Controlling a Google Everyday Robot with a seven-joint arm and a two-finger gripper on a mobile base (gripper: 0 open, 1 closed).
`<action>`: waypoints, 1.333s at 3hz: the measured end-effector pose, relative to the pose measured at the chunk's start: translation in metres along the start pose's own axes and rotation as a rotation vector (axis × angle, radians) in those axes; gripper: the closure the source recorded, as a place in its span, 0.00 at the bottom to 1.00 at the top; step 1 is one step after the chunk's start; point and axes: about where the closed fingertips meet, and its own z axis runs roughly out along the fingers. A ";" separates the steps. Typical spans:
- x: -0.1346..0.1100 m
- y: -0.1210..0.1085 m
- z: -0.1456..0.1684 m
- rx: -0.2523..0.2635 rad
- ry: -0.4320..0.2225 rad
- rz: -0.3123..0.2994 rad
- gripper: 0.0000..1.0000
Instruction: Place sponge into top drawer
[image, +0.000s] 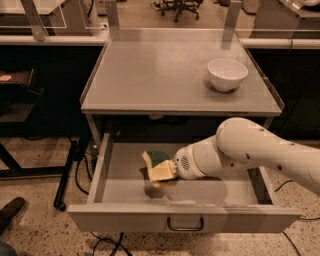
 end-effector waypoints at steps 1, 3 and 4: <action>0.005 -0.002 0.020 0.026 0.015 0.012 1.00; 0.013 -0.024 0.081 0.062 0.050 0.049 1.00; 0.016 -0.036 0.095 0.070 0.062 0.060 1.00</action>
Offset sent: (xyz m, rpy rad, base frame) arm 0.0245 0.0409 -0.0880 -0.0717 0.0567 -0.0583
